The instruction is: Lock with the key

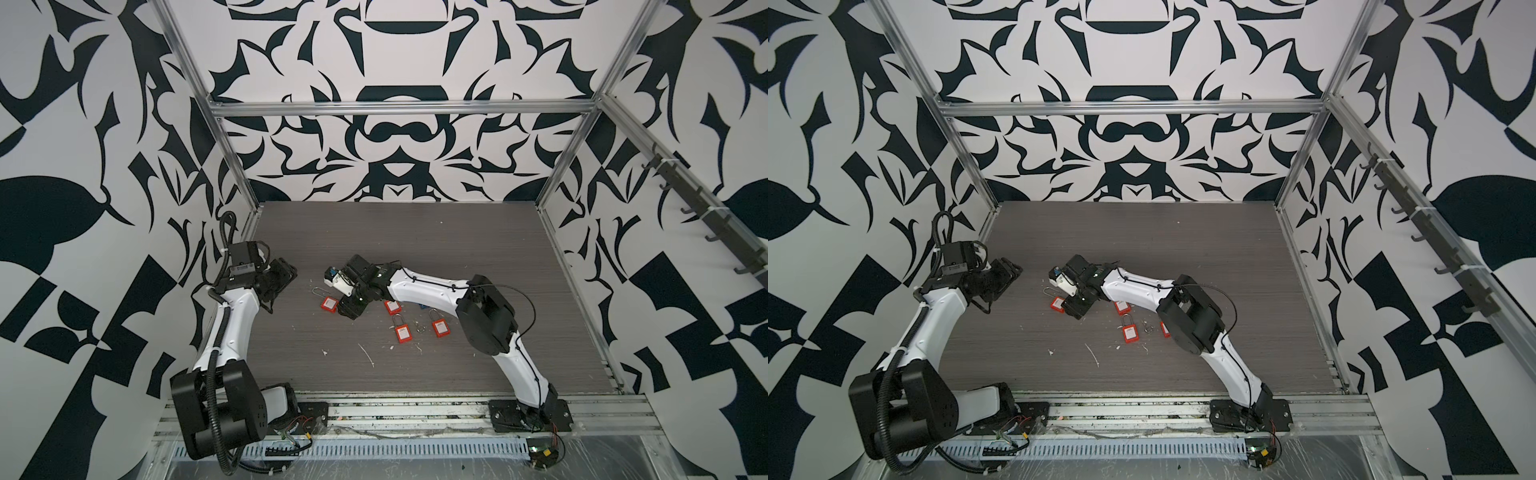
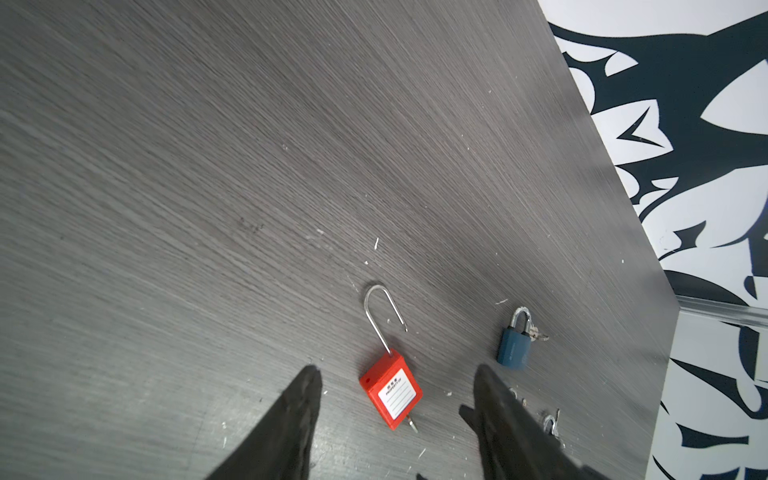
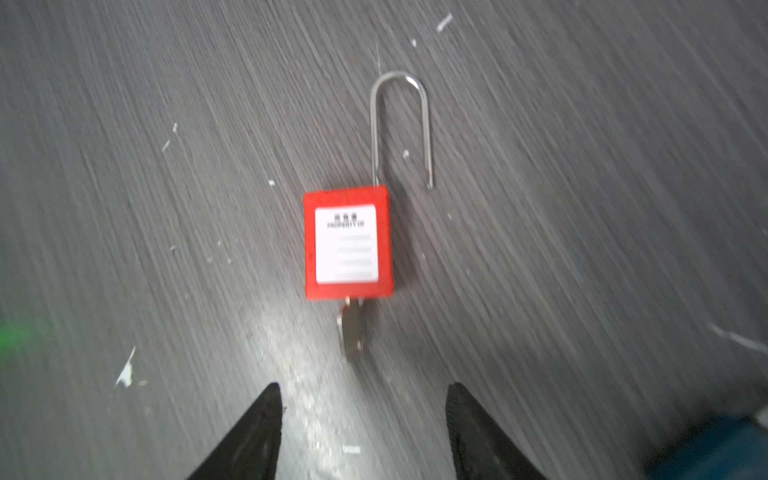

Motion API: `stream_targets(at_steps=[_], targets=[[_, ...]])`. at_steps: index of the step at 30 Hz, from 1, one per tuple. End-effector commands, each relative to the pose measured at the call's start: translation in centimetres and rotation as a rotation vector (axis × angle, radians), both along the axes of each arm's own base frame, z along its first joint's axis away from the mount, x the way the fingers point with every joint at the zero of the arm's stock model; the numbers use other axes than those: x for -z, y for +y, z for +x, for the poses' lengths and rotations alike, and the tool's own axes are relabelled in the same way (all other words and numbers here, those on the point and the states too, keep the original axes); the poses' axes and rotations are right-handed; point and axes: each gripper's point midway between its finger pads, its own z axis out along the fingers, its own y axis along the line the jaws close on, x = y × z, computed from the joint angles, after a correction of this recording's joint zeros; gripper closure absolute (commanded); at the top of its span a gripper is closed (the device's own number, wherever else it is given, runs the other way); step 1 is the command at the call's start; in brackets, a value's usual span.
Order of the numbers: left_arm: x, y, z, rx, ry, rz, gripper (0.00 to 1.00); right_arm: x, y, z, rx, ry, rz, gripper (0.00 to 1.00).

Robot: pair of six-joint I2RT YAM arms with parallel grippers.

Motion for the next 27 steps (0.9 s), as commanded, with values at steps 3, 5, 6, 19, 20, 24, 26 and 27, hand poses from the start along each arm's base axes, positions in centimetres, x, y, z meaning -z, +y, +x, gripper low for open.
stream_targets(at_steps=[3,5,6,19,20,24,26,27], targets=[[-0.4,-0.5,-0.3,0.019,-0.006,-0.025,0.39,-1.7,2.3,1.1,-0.044,-0.086,0.042,0.31],[-0.4,-0.5,-0.3,0.02,-0.005,-0.026,0.39,-1.3,2.7,1.1,-0.056,-0.085,0.045,0.31],[-0.3,-0.5,-0.4,0.018,-0.003,-0.025,0.39,-1.2,2.9,1.2,-0.058,-0.085,0.047,0.31],[-0.7,-0.6,-0.4,0.036,-0.01,-0.014,0.39,1.1,5.0,0.7,-0.101,-0.047,0.053,0.35],[-0.8,-0.5,-0.4,0.035,-0.012,-0.01,0.39,1.0,5.1,0.6,-0.101,-0.05,0.055,0.36],[-0.9,-0.4,-0.4,0.04,-0.012,0.002,0.39,1.0,5.2,0.5,-0.111,-0.067,0.047,0.43],[-0.9,-0.4,-0.5,0.048,-0.012,0.008,0.39,1.4,5.1,0.1,-0.132,-0.055,0.046,0.51],[-0.9,-0.4,-0.5,0.051,-0.012,0.013,0.39,1.2,5.1,-0.1,-0.141,-0.056,0.053,0.57]])
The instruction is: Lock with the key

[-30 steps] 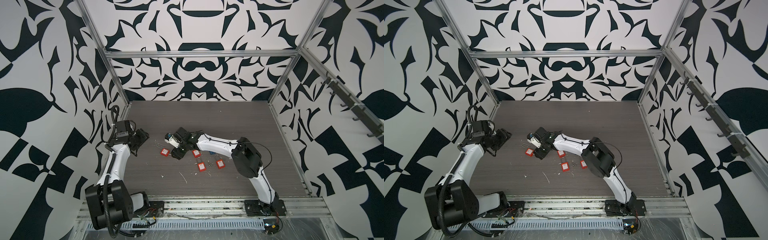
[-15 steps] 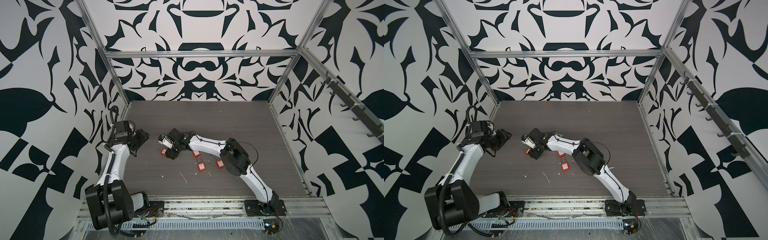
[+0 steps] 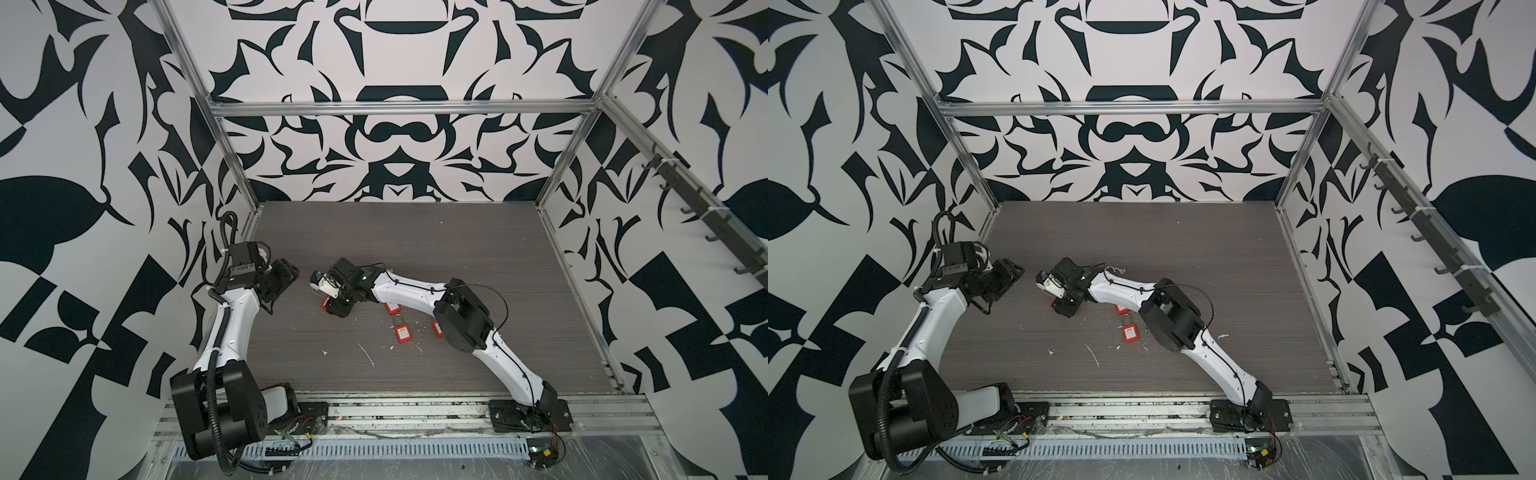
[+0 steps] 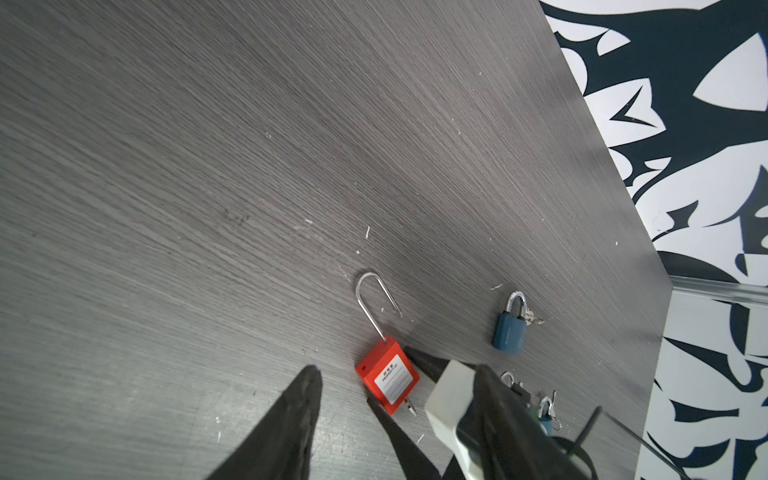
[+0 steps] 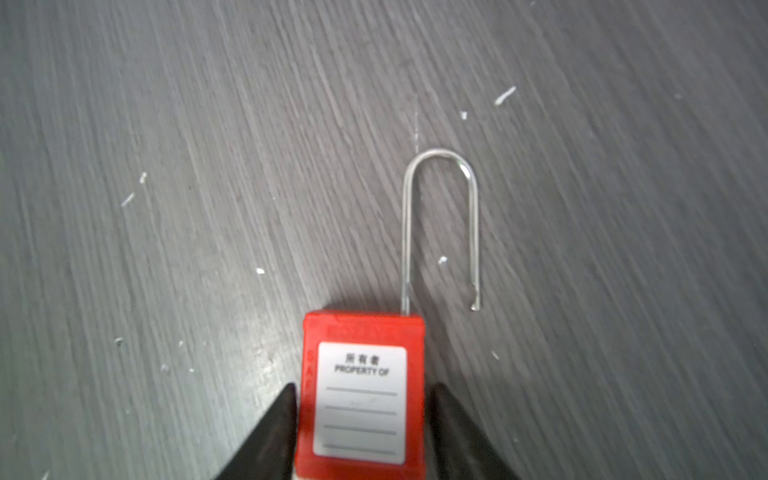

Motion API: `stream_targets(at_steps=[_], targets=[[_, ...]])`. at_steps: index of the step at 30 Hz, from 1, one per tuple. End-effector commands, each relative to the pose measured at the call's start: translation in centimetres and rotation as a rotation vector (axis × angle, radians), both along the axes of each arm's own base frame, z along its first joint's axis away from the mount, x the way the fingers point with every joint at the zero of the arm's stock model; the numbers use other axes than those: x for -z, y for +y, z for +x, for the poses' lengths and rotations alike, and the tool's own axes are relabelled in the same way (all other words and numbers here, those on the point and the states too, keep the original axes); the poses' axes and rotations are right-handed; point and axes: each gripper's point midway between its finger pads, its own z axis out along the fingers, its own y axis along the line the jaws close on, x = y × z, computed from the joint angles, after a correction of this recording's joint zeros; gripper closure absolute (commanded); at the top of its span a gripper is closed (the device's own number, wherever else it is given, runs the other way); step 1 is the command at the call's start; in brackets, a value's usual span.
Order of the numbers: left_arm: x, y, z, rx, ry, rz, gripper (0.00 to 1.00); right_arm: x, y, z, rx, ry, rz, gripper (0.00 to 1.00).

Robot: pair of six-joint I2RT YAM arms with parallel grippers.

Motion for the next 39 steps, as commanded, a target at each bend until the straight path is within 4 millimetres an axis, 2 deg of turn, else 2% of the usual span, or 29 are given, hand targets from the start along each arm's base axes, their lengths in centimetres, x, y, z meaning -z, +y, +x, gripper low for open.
stream_targets(at_steps=[1,5,8,11,13,17,20,23,25,28,30,34,39], targets=[[-0.9,0.1,-0.2,0.015,-0.014,0.021,0.39,-1.9,0.7,-0.7,-0.035,-0.013,0.043,0.61],[-1.4,-0.3,0.0,0.041,-0.04,0.012,0.4,-4.4,0.7,-0.6,-0.048,-0.068,0.109,0.74],[-2.0,-1.0,0.6,0.086,-0.079,-0.012,0.4,-7.7,0.1,-1.2,-0.085,-0.114,0.164,0.77],[-3.7,-2.6,1.6,0.193,-0.156,-0.063,0.42,-10.5,-1.6,-2.1,-0.128,-0.158,0.2,0.78],[-5.0,-3.9,2.3,0.268,-0.22,-0.104,0.43,-11.9,-3.3,-2.5,-0.153,-0.178,0.219,0.8],[-7.3,-6.4,2.9,0.423,-0.353,-0.09,0.45,-14.0,-7.8,-4.7,-0.302,-0.17,0.308,0.8],[-8.8,-9.1,2.8,0.567,-0.449,-0.022,0.46,-15.5,-11.5,-3.8,-0.267,-0.197,0.334,0.82],[-10.2,-13.3,1.6,0.787,-0.591,0.048,0.47,-17.1,-14.9,-4.0,-0.279,-0.169,0.348,0.81],[-11.1,-16.4,-0.2,0.966,-0.72,0.079,0.47,-18.0,-16.8,-4.1,-0.286,-0.173,0.358,0.81],[-12.1,-19.5,-3.1,1.178,-0.903,0.086,0.47,-19.0,-18.9,-4.3,-0.286,-0.219,0.351,0.81],[-12.5,-20.6,-4.4,1.27,-0.982,0.097,0.47,-19.7,-19.9,-4.4,-0.282,-0.25,0.341,0.81],[-12.6,-22.0,-5.7,1.379,-1.045,0.096,0.47,-20.6,-21.1,-5.1,-0.284,-0.283,0.319,0.81],[-11.3,-23.5,-7.2,1.518,-1.078,0.151,0.48,-20.6,-21.7,-5.5,-0.279,-0.271,0.298,0.81]])
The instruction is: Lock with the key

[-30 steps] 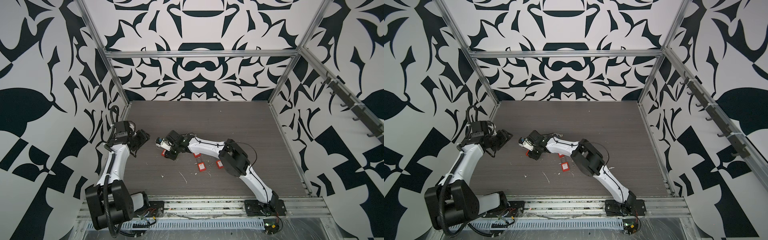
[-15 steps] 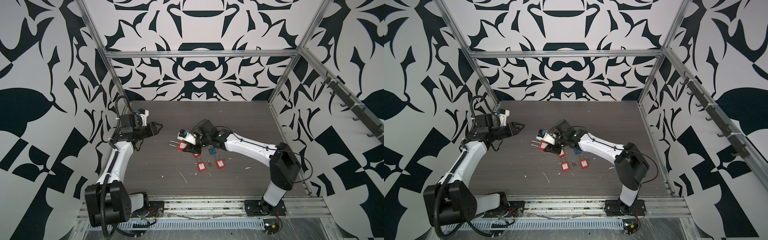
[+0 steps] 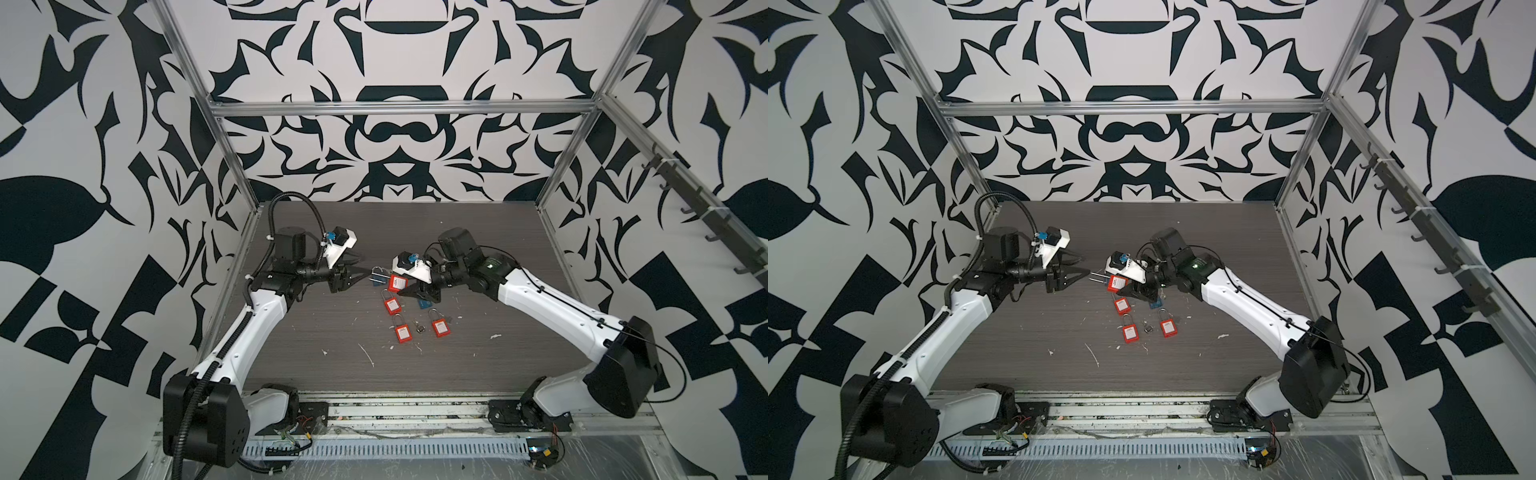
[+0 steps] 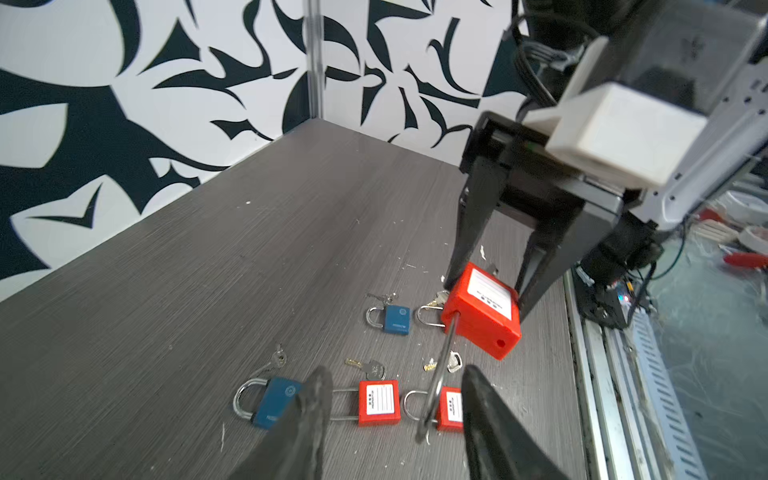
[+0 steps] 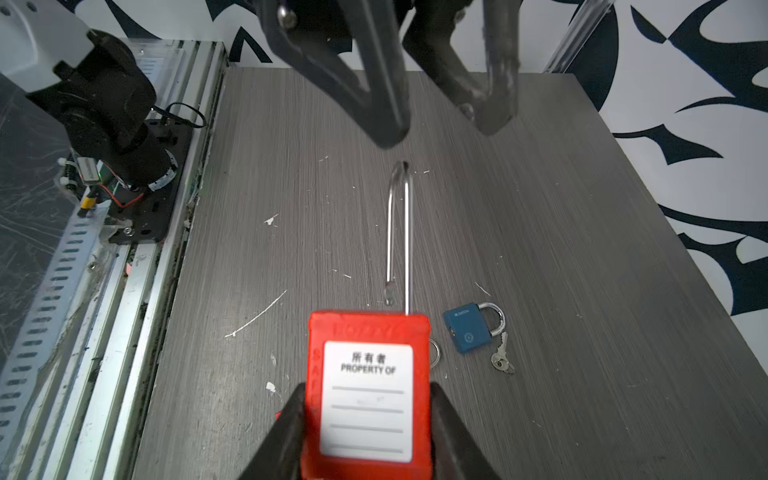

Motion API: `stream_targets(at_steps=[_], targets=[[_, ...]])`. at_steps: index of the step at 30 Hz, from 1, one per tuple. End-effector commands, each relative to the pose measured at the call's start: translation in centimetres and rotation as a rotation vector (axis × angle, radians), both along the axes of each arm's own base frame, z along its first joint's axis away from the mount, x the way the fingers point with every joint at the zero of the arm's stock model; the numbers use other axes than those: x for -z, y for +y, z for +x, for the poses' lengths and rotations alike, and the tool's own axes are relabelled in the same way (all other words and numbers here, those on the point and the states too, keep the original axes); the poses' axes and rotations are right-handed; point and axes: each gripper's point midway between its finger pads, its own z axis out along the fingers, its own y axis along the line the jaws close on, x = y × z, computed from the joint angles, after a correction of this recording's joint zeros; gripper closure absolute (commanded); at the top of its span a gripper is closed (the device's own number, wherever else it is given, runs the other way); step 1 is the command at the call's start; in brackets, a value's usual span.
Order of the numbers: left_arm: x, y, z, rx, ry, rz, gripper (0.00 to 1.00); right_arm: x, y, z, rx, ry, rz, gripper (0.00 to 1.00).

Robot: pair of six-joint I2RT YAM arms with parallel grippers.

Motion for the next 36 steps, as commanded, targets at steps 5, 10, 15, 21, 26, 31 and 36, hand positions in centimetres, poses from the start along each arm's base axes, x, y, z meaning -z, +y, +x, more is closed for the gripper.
stream_targets(at_steps=[5,10,15,21,26,31,36], targets=[[1.0,-1.1,-1.3,0.126,-0.116,0.072,0.53,-1.2,-0.6,-1.0,-0.025,-0.019,0.002,0.81],[1.1,-1.5,-1.9,0.165,-0.113,0.07,0.63,-1.8,-0.6,-1.0,-0.031,-0.041,0.01,0.82],[1.2,-1.6,-2.7,0.201,-0.109,0.072,0.67,-2.2,-0.5,-0.9,-0.042,-0.057,0.008,0.82],[2.1,-2.1,-3.0,0.234,-0.078,0.095,0.72,-2.2,-0.3,-0.6,-0.036,-0.063,0.011,0.82],[2.4,-2.1,-3.1,0.246,-0.069,0.113,0.81,-2.5,-0.3,-0.7,-0.039,-0.07,0.019,0.83],[2.6,-2.5,-3.2,0.256,-0.066,0.121,0.88,-2.8,-0.3,-0.7,-0.039,-0.081,0.026,0.83],[2.6,-3.0,-3.6,0.279,-0.064,0.117,1.0,-3.3,-0.4,-0.2,-0.024,-0.101,0.02,0.81]])
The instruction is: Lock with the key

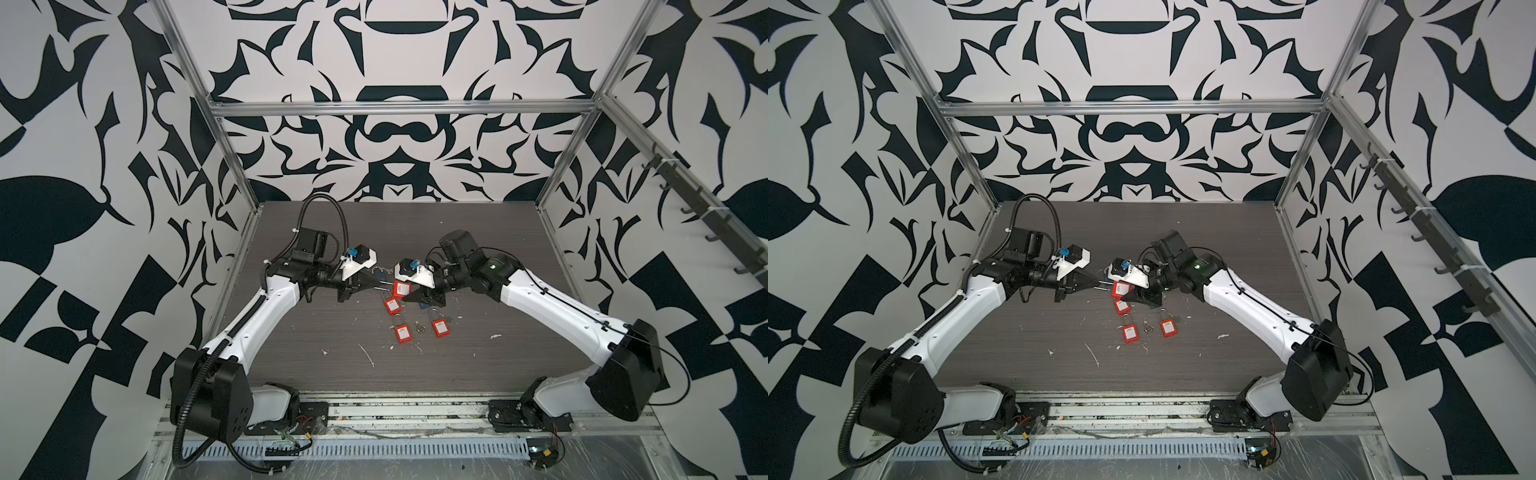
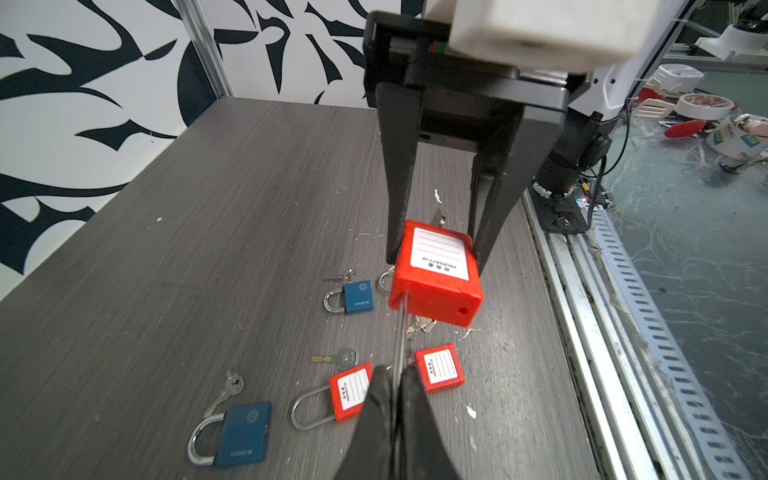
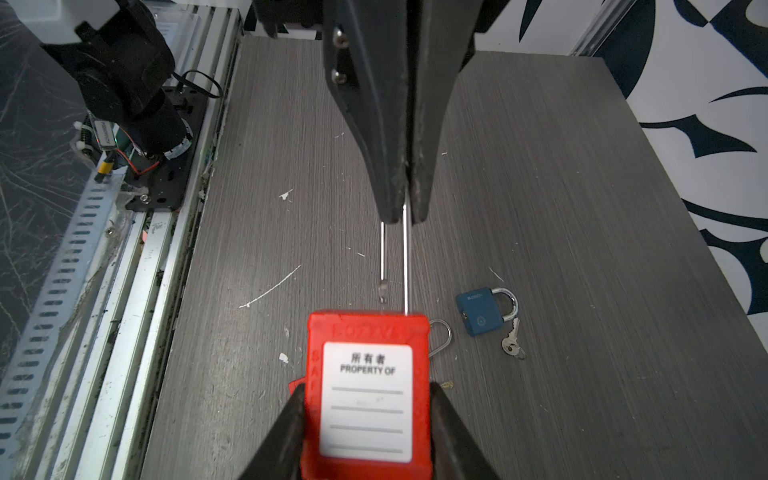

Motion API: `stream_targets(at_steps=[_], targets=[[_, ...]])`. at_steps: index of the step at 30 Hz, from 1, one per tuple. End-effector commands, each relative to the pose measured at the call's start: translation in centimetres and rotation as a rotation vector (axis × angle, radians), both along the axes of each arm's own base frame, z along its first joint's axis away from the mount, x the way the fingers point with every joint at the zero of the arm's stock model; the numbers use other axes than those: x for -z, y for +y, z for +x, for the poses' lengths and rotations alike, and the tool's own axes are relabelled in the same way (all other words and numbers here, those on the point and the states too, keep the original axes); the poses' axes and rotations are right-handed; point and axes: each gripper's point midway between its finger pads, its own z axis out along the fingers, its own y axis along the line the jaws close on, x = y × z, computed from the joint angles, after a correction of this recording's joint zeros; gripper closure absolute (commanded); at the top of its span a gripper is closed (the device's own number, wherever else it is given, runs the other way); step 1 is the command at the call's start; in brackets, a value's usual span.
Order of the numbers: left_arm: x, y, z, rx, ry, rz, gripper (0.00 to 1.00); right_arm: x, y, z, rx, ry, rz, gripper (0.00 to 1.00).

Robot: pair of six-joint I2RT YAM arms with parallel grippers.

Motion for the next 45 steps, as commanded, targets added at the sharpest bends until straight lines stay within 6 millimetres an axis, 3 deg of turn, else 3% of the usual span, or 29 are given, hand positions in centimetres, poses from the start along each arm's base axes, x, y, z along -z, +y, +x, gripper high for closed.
stream_targets(at_steps=[1,2,4,7,11,16,21,29,32,35,39,45], targets=[[-0.2,-0.6,-0.8,0.047,0.017,-0.004,1.0,-4.3,0.4,0.8,0.009,-0.104,0.07,0.79],[-0.1,-0.7,-0.9,0.049,0.02,-0.003,1.0,-4.5,0.3,0.8,0.009,-0.111,0.067,0.77],[-0.3,-0.7,-1.1,0.057,0.023,-0.013,1.0,-4.6,0.1,0.9,0.013,-0.122,0.053,0.58],[-0.9,-0.9,-1.4,0.073,0.034,-0.04,1.0,-4.0,-0.5,0.8,0.019,-0.125,0.012,0.41],[-1.4,-1.0,-1.6,0.077,0.03,-0.068,1.0,-3.1,-1.8,0.3,0.042,-0.111,-0.053,0.33],[-1.2,-2.5,-2.7,0.113,-0.011,-0.082,1.0,-1.8,-3.0,0.6,0.077,-0.106,-0.136,0.34],[-1.1,-3.4,-3.0,0.122,-0.054,-0.089,1.0,-1.9,-2.8,-0.1,0.05,-0.067,-0.134,0.42],[-1.1,-4.0,-3.2,0.137,-0.081,-0.097,1.0,-2.0,-2.8,-1.4,0.014,0.013,-0.137,0.74],[-1.5,-4.1,-3.6,0.144,-0.1,-0.111,1.0,-2.2,-2.9,-1.9,0.012,0.028,-0.13,0.75],[-2.0,-4.0,-4.0,0.151,-0.108,-0.126,1.0,-1.9,-3.2,-2.0,0.016,0.041,-0.151,0.64],[-2.2,-4.1,-4.3,0.161,-0.107,-0.134,1.0,-1.5,-3.4,-2.0,0.019,0.039,-0.161,0.62],[-1.9,-4.3,-4.7,0.167,-0.095,-0.135,1.0,-2.3,-2.9,-2.4,-0.007,0.039,-0.123,0.77]])
